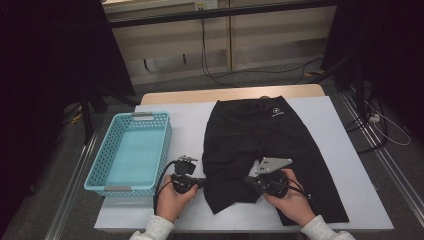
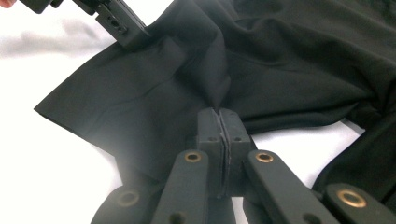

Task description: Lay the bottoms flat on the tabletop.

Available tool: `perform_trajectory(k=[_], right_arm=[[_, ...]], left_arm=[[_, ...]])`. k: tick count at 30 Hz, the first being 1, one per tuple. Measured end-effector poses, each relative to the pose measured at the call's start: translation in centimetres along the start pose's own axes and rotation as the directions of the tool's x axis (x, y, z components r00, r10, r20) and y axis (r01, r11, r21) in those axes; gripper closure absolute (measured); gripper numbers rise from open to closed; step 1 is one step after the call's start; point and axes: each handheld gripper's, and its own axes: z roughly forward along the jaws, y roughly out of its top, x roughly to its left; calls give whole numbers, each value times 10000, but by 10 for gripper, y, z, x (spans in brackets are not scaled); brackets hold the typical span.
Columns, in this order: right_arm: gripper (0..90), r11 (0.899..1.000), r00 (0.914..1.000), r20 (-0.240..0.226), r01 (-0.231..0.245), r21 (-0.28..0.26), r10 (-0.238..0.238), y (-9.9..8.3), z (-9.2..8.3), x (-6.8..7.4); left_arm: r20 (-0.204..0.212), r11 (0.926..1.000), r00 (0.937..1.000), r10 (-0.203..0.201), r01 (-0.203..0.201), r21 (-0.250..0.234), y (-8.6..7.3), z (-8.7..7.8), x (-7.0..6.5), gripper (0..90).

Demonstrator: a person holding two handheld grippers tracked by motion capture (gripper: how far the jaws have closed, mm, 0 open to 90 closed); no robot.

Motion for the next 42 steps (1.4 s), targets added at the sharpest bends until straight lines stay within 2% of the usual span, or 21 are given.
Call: perform_trajectory(k=[2, 4, 6, 8, 11, 12, 14, 16, 18, 22, 27, 31, 33, 36, 37, 39, 42], right_arm=[[888, 10000, 10000, 56, -21, -20, 21, 0, -1, -3], [890, 9999, 9995, 293, -99, -129, 102, 1, -5, -9], [900, 9984, 9977, 491, -443, -359, 460, 0, -10, -17], [900, 9969, 9940, 846, -652, -436, 687, -2, -15, -26], [900, 9948, 9894, 1079, -926, -423, 967, -7, -16, -36], [900, 9943, 9894, 1029, -988, -406, 1025, -8, -16, -37], [884, 9942, 9912, 839, -991, -420, 1023, -7, -15, -35], [828, 9952, 9933, 683, -906, -364, 929, -5, -11, -31], [761, 9970, 9947, 699, -738, -227, 752, -5, -6, -26], [720, 9977, 9960, 591, -668, -142, 676, -3, 3, -22], [622, 9953, 9954, 194, -933, -266, 938, 6, 18, -18], [604, 9981, 9982, 229, -564, 256, 558, 8, 34, -13], [655, 9977, 9976, 155, -678, 60, 677, 9, 37, -12], [848, 9983, 9982, 240, -551, 173, 547, 11, 37, -13], [885, 9982, 9983, 183, -553, 212, 549, 11, 38, -13], [895, 9975, 9977, 103, -672, 210, 670, 11, 37, -15], [899, 9974, 9973, 286, -680, 232, 673, 12, 29, -20]], left_arm=[[-64, 9999, 9999, -90, 91, 68, 2, -4, 3, 900], [-62, 9995, 9995, -297, 297, -108, 3, -9, 7, 900], [-518, 9991, 9979, -389, 379, -206, 4, -14, 11, 900], [-480, 9983, 9975, -512, 498, -288, 4, -15, 14, 900], [-528, 9980, 9970, -559, 542, -330, 4, -13, 17, 900], [-549, 9978, 9967, -591, 574, -322, 5, -11, 17, 900], [-580, 9978, 9966, -581, 563, -337, 6, -10, 18, 900], [-685, 9974, 9957, -622, 596, -401, 6, -8, 18, 900], [-653, 9982, 9964, -537, 518, -301, 6, -9, 19, 900], [-482, 9975, 9970, -613, 595, -375, 6, -8, 17, 900], [-353, 9987, 9984, -452, 443, -264, 7, -4, 14, 900], [-358, 9988, 9983, -457, 450, -197, 7, -3, 14, 900], [-441, 9987, 9979, -476, 468, -199, 6, -3, 15, 900], [-441, 9985, 9977, -506, 496, -216, 6, -3, 16, 900], [-468, 9986, 9977, -494, 484, -223, 7, -3, 16, 900], [-552, 9989, 9975, -440, 430, -178, 7, -2, 15, 900], [-652, 9988, 9968, -466, 456, -166, 7, -3, 15, 900]])
